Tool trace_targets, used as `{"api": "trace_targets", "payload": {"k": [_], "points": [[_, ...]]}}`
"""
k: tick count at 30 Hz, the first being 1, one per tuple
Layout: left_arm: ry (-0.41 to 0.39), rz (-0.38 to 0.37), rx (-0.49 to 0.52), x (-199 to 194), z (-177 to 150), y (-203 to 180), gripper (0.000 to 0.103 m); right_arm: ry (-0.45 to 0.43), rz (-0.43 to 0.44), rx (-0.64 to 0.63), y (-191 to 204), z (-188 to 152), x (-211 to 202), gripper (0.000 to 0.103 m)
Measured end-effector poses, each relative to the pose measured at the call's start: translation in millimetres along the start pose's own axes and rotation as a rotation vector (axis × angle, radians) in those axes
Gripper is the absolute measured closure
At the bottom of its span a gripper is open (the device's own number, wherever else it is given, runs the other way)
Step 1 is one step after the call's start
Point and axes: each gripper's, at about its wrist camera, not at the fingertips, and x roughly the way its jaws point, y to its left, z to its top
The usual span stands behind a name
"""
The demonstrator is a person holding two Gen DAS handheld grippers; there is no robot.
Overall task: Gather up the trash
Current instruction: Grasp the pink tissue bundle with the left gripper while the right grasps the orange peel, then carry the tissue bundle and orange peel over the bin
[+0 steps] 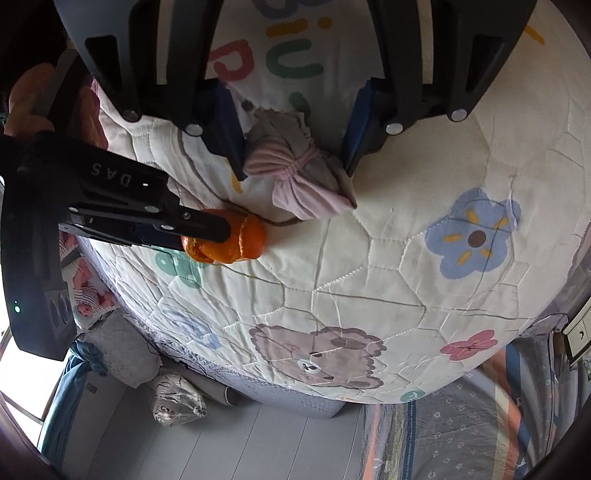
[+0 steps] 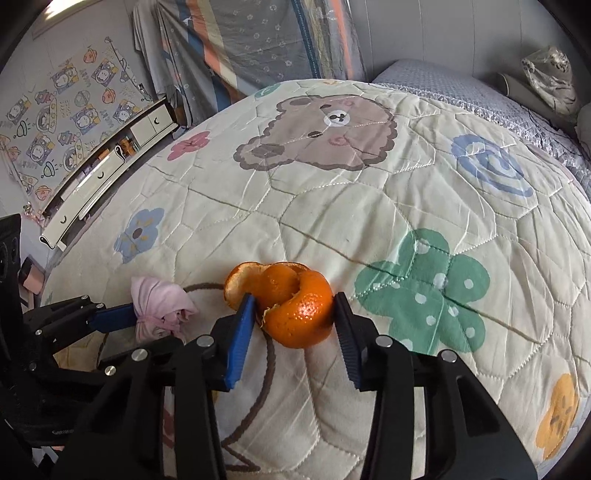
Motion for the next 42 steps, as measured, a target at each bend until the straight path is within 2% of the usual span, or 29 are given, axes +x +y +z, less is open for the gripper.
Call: {"api": "trace_targets", "payload": {"k": [4, 8, 12, 14, 18, 21, 28, 35, 42], "points": [[-0.002, 0.006, -0.032, -1, 9, 9, 0.061, -0.024, 0.001, 0.035, -5, 9, -3, 0.066], [-0.044, 0.023, -0.037, -15, 17, 14, 0.063, -0.069, -0.018, 0.065, -14, 13, -19, 0.067], [-0.111, 0.017, -0.027, -40, 23, 11, 0.063, -0.132, -0.031, 0.112, -27, 16, -49, 0.067], [-0.159, 0.028, -0.001, -56, 23, 2, 0.063, -0.174, -0.061, 0.114, -31, 14, -72, 0.067], [-0.235, 0.006, 0.056, -86, 22, -20, 0.063, -0.252, -0.120, 0.120, -38, 2, -120, 0.067], [-0.280, -0.021, 0.112, -106, 20, -47, 0.063, -0.317, -0.168, 0.124, -41, -16, -161, 0.067], [-0.342, -0.138, 0.254, -141, 5, -125, 0.063, -0.433, -0.283, 0.166, -52, -74, -251, 0.067], [-0.350, -0.276, 0.402, -159, -29, -211, 0.063, -0.487, -0.417, 0.242, -62, -147, -318, 0.067], [-0.306, -0.396, 0.543, -165, -75, -284, 0.063, -0.530, -0.578, 0.361, -72, -234, -370, 0.067]]}}
